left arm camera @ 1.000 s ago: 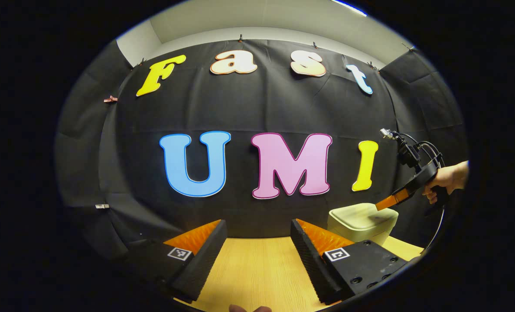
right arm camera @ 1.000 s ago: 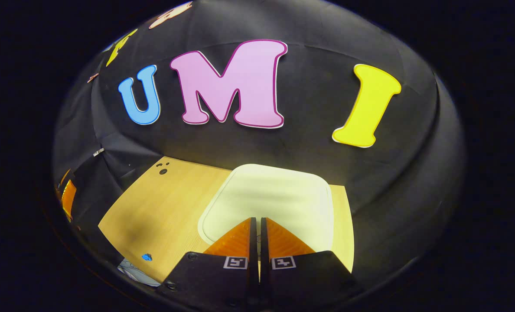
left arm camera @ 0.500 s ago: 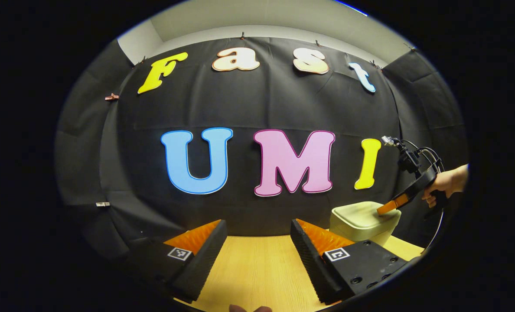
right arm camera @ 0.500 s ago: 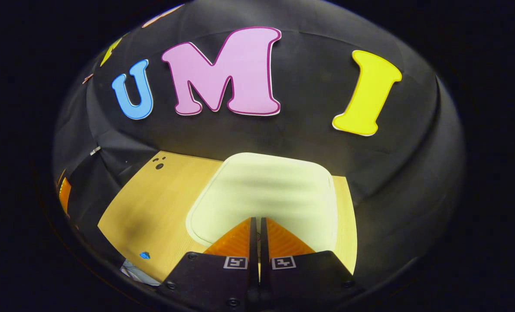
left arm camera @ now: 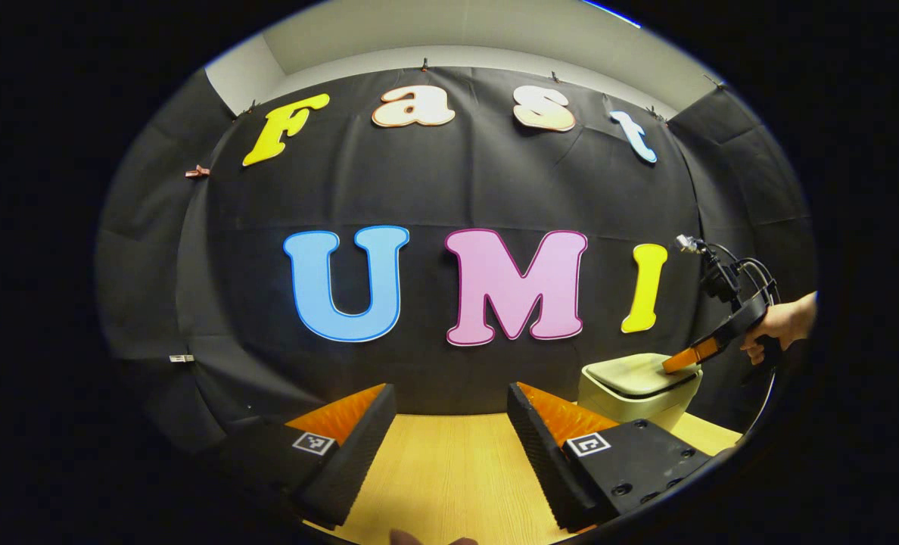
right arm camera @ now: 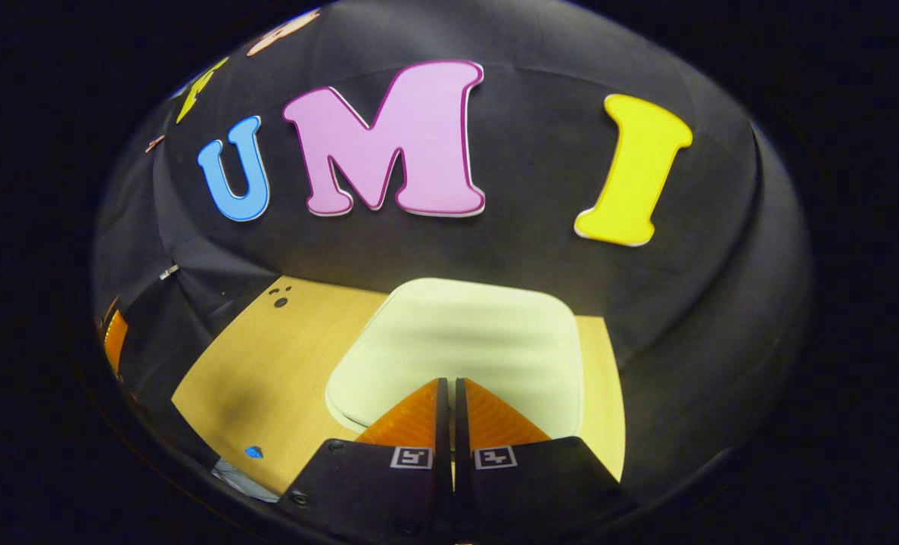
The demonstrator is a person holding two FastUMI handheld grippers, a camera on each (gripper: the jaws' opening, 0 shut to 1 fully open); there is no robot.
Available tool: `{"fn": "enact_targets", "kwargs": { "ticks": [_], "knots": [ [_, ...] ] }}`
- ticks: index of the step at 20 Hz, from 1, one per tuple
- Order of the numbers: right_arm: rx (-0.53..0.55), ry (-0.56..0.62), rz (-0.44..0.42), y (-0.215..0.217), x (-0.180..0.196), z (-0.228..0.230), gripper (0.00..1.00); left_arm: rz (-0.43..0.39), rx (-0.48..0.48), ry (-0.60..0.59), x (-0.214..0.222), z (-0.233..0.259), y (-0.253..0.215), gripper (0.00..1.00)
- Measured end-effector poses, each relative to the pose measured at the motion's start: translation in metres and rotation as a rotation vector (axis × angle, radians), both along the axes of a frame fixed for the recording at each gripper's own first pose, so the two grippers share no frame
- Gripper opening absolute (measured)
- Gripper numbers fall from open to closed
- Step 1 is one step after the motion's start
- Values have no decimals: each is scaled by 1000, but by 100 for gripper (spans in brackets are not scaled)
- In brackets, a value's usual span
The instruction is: Press the lid of the desktop garbage bin to open it, pick up the crumpled paper on the desktop and throw it into the bin, then pick up the pop can on the desktop and drop it into the bin, and finally close the garbage bin lid.
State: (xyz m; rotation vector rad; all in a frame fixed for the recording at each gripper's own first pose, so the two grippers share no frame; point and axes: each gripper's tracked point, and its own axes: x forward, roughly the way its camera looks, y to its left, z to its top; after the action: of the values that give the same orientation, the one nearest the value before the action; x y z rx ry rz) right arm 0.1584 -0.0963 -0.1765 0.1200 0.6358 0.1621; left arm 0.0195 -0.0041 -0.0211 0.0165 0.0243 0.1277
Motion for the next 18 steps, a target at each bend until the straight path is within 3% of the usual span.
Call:
{"fn": "enact_targets", "kwargs": {
  "ticks": [10, 16, 17, 18],
  "knots": [
    [-12, -306, -73, -11, 10, 87, 5, -34, 3, -5, -5, 2, -8, 95],
    [-17, -407, -89, -14, -1, 118, 5, -29, 6, -9, -6, 4, -5, 95],
    [-21, -419, -81, -13, -4, 122, 9, -26, 7, -6, -6, 3, -5, 95],
    [-28, -430, -73, -11, -6, 125, 5, -24, 6, -3, -7, 3, -4, 95]
  ]
}}
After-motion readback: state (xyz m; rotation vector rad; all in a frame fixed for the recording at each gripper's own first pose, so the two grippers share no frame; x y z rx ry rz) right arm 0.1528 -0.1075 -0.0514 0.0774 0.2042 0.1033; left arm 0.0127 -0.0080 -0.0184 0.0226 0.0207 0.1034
